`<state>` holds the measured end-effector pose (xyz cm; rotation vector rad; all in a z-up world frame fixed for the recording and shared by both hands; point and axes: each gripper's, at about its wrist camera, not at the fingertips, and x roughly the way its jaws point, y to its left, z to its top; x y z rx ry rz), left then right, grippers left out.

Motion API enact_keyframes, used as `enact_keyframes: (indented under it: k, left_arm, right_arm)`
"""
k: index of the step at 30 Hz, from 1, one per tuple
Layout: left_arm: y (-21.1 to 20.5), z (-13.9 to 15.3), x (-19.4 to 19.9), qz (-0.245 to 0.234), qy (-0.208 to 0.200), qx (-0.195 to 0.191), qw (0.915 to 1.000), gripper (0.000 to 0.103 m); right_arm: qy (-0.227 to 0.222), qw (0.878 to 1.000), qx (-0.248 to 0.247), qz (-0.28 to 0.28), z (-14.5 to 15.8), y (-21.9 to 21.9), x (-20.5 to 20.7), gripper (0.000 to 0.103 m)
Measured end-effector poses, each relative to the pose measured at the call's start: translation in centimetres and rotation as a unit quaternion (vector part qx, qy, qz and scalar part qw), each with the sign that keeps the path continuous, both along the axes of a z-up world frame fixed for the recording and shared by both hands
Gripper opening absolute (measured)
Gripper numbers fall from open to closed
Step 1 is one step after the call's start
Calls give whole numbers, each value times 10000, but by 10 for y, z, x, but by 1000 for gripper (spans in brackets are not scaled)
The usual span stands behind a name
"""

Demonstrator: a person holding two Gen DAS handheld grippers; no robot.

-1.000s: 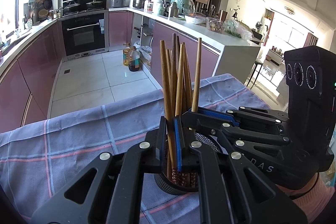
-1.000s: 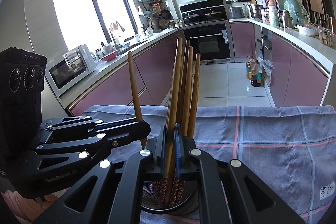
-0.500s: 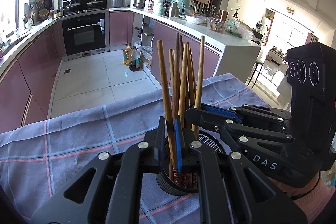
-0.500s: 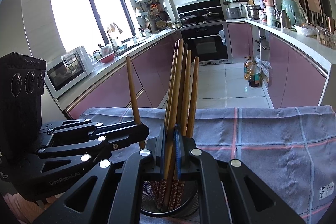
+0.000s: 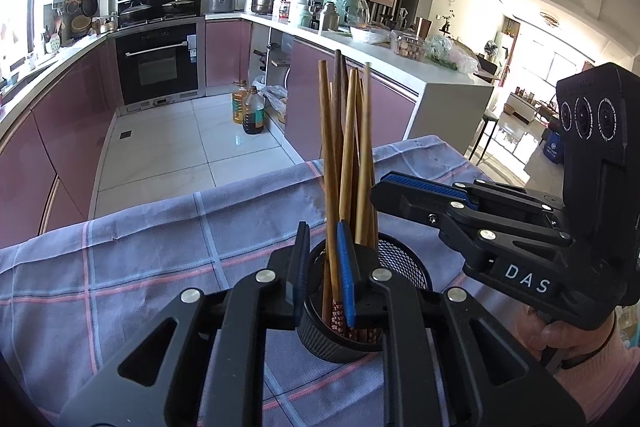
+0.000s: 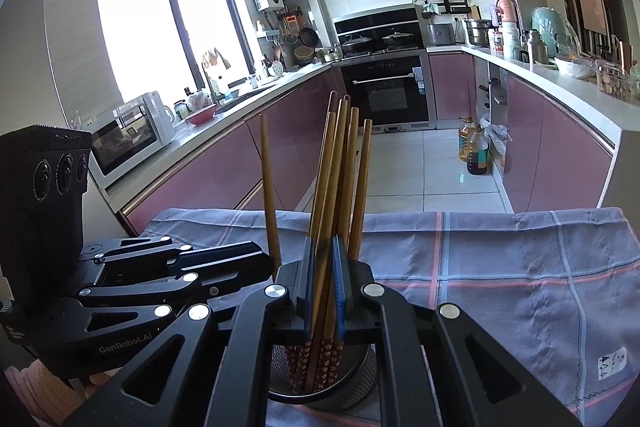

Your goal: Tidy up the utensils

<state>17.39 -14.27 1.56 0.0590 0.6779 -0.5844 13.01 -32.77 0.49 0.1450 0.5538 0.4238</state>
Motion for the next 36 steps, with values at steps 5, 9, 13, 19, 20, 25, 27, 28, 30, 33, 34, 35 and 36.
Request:
enact_keyframes:
  k: [5, 9, 13, 19, 20, 25, 27, 28, 30, 33, 34, 35, 36]
  left_arm:
    - [2, -4, -2, -1, 27, -8, 10000, 14]
    - [4, -6, -4, 2, 52, -28, 10000, 20]
    - [7, -8, -10, 20, 44, -44, 10000, 31]
    - [20, -10, -25, 217, -99, -48, 9997, 50]
    - [23, -9, -28, 265, -138, -50, 9995, 52]
    - [42, -9, -48, 615, -423, -41, 9972, 76]
    - [49, -7, -55, 764, -550, -35, 9956, 85]
    - [53, -7, -59, 830, -608, -36, 9947, 90]
    - [60, -5, -67, 1012, -749, -9, 9920, 97]
    - [72, -3, -80, 1240, -905, -33, 9881, 97]
    - [75, -2, -83, 1291, -936, -52, 9872, 97]
    - [77, -1, -87, 1345, -970, -56, 9861, 97]
    - [80, -1, -91, 1408, -1018, -43, 9848, 97]
  right_arm:
    - [-3, 10000, 26, 5, 2, 2, -2, 7]
    - [28, 10000, 40, 46, 2, 3, -3, 7]
    - [70, 9999, 30, 83, 1, 4, -5, 8]
    - [42, 9999, -7, 105, -3, 8, -15, 20]
    - [32, 9999, -10, 109, -4, 8, -17, 23]
    - [-115, 9999, -30, -3, -6, 9, -30, 48]
    - [-151, 9999, -43, -31, -7, 8, -33, 55]
    - [-181, 9998, -61, -54, -7, 8, -36, 60]
    - [-238, 9996, -102, -68, -7, 8, -41, 64]
    - [-359, 9992, -139, -131, -7, 10, -49, 81]
    - [-395, 9990, -157, -119, -7, 11, -52, 83]
    - [-421, 9989, -176, -119, -8, 13, -54, 85]
    - [-463, 9987, -193, -131, -8, 14, -57, 86]
